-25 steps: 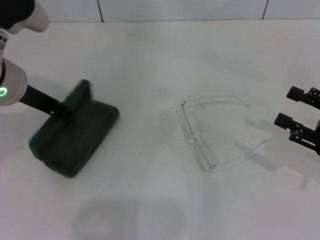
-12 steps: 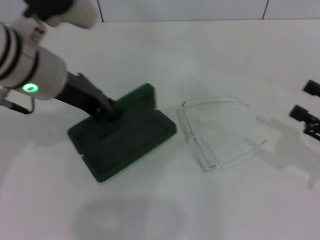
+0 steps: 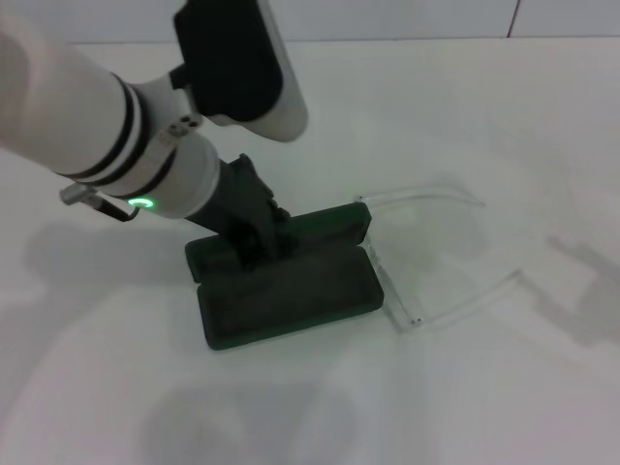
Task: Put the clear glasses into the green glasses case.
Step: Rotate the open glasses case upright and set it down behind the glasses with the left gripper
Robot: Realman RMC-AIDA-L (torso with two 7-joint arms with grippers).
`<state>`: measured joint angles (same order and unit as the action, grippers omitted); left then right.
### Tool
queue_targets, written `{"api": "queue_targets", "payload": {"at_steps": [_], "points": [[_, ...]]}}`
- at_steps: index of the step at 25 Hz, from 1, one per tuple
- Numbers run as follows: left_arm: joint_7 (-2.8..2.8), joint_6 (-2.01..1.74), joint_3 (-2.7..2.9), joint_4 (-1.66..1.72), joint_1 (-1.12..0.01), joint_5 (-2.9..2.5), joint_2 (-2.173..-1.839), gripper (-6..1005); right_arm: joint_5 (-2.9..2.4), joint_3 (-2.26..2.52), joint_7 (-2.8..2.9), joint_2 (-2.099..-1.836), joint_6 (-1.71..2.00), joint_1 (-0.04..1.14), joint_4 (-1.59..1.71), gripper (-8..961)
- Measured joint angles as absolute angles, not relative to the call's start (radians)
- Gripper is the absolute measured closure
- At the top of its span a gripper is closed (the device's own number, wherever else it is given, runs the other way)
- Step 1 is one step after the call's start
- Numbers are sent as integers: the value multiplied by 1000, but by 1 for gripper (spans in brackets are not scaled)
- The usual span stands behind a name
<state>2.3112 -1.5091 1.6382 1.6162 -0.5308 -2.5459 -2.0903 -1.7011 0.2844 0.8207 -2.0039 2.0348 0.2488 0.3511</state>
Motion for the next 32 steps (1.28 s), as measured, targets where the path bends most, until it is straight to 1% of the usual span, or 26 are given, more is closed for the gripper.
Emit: {"api": "queue_targets", "payload": {"at_steps": [9,16,23,32], "points": [[2224,-1382,1750,1590,-547,-2537,-2092,789,-1695,256,818,-2002,2041,210,339,310],[2178,-1319,1809,1531,-601,-2488,-2094,788,-1693,247,817,-2002,2038,207,338,310],[2129,-1304,1794,1490,-632,-2459,-2094,787,-1693,246,804,-2001,2029,203,337,310],[2123,-1257,1794,1484,-632,-2470,-2093,785,-1693,245,796,-2000,2018,202,328,309]]}}
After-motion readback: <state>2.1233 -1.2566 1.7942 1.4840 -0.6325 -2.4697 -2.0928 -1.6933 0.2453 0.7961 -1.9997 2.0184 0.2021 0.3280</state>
